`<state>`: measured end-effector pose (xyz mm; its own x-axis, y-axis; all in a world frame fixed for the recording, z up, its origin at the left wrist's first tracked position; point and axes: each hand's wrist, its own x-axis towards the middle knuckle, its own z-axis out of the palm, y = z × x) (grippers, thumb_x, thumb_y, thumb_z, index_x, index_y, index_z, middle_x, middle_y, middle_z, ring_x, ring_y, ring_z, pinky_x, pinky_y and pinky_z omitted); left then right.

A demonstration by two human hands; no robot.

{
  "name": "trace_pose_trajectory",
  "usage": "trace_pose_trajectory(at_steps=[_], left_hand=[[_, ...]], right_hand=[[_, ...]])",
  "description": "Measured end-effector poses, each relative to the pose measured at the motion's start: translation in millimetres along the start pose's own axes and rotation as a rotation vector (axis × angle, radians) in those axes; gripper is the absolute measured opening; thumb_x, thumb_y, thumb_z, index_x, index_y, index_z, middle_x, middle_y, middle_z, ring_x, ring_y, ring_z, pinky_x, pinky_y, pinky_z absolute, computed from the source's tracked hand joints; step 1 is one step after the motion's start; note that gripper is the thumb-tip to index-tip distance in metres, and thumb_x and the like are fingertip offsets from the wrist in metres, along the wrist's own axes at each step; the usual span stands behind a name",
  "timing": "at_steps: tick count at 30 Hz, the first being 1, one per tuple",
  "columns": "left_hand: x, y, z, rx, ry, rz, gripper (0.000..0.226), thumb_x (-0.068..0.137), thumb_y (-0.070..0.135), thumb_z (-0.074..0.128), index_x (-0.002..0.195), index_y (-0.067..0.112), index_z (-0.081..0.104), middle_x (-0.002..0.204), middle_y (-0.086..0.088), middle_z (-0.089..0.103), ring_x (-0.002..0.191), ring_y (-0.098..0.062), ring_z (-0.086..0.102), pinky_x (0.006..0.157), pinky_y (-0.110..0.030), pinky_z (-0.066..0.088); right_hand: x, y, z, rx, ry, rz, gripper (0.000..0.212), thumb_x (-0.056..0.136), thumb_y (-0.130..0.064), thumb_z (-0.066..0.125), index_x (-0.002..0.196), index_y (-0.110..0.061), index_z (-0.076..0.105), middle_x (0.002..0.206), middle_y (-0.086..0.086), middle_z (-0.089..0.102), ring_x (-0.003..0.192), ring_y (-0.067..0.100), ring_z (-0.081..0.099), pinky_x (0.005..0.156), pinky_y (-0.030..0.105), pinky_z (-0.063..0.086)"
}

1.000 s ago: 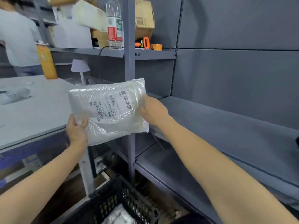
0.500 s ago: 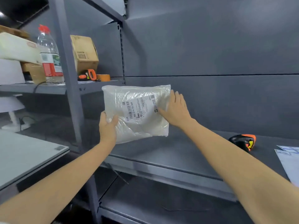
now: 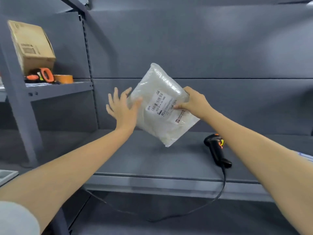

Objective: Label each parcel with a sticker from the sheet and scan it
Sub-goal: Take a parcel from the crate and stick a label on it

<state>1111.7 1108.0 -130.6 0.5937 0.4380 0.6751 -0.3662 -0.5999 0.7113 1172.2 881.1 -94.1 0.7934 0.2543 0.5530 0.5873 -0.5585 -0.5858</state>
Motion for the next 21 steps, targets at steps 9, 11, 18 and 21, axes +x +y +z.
trace_pose_trajectory(at_steps=[9,11,18,21], left_hand=[[-30,-2,27,-0.525,-0.297,-0.248,0.071,0.077,0.031,0.078,0.137,0.028,0.041,0.127,0.009,0.059,0.114,-0.005,0.057,0.096,-0.026,0.046],[-36,-7,36,-0.514,-0.258,-0.283,0.054,0.074,0.029,0.081,0.12,0.024,0.055,0.106,0.014,0.067,0.094,-0.001,0.063,0.081,-0.019,0.05],[-63,-34,58,-0.552,-0.183,-0.387,0.035,0.078,0.02,0.077,0.107,0.021,0.059,0.095,0.009,0.067,0.085,-0.007,0.062,0.069,-0.018,0.045],[-76,-44,66,-0.561,-0.186,-0.419,0.035,0.076,0.019,0.078,0.105,0.021,0.06,0.094,0.008,0.068,0.083,-0.008,0.063,0.07,-0.019,0.047]], right_hand=[[-31,14,15,0.428,0.259,0.289,0.038,0.077,-0.04,0.077,0.095,-0.016,0.054,0.098,0.001,0.066,0.093,0.022,0.065,0.085,0.041,0.055],[-39,19,21,0.467,0.266,0.336,0.048,0.076,-0.043,0.078,0.102,-0.01,0.055,0.103,0.007,0.066,0.099,0.027,0.065,0.09,0.047,0.052],[-61,58,22,0.384,0.377,0.478,0.039,0.098,-0.049,0.035,0.082,-0.018,0.054,0.076,-0.003,0.052,0.067,0.014,0.049,0.062,0.03,0.039],[-71,98,23,0.016,0.385,0.714,0.041,0.096,-0.036,0.049,0.123,-0.005,0.05,0.122,0.015,0.052,0.113,0.032,0.048,0.096,0.043,0.04]])
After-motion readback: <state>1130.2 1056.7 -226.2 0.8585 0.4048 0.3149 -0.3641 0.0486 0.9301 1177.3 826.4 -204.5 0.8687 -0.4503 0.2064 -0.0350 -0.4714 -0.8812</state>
